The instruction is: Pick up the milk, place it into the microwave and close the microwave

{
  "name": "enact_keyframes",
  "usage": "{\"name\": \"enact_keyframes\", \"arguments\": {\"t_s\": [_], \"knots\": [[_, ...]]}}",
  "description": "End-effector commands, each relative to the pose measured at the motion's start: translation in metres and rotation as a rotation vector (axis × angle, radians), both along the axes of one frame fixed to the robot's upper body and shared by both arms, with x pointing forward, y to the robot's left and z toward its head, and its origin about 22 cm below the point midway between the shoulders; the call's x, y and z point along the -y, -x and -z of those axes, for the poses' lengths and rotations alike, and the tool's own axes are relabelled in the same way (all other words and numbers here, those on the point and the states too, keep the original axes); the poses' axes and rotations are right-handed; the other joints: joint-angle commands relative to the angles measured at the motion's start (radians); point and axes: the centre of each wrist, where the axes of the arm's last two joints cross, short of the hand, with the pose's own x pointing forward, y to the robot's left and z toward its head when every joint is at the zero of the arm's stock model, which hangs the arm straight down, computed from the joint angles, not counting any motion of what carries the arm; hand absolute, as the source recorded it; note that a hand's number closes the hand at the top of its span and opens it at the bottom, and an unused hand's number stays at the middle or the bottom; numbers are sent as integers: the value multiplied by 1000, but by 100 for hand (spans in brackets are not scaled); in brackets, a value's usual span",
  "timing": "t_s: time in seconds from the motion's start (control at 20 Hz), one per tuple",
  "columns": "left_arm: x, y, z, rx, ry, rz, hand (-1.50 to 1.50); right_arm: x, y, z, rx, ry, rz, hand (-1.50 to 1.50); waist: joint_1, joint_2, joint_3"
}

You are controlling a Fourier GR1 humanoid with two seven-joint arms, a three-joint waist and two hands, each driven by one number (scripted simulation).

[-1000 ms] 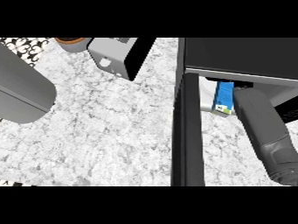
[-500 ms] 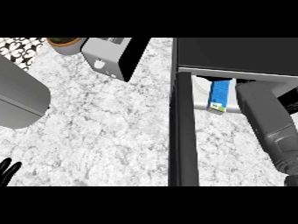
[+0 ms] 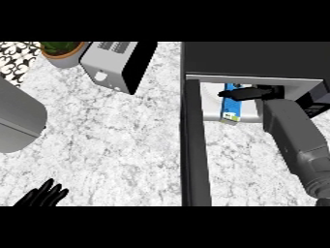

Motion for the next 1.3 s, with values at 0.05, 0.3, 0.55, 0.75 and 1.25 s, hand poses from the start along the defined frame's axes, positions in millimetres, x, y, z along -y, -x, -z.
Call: {"name": "enact_keyframes", "arguments": {"t_s": [0.05,0.3,0.55,0.75,1.25], "knots": [[6,-14,14,-14,-46,64,-150,-2,23,37,-5,-174,-84,-150,-38,-16,1],[26,-18,19,-21,-100,66,-150,-3,68,89,-50,-253,-126,-150,-67,-31,-1],[57,-47,36,3,-106,93,-150,0,113,124,-92,-200,-128,-150,-87,-33,-2],[59,-56,49,-4,-102,98,150,20,155,142,-128,-174,-82,-150,-96,-35,-4],[116,-86,59,10,-261,193,150,87,273,138,-83,-174,48,-150,-101,-28,-4]]}}
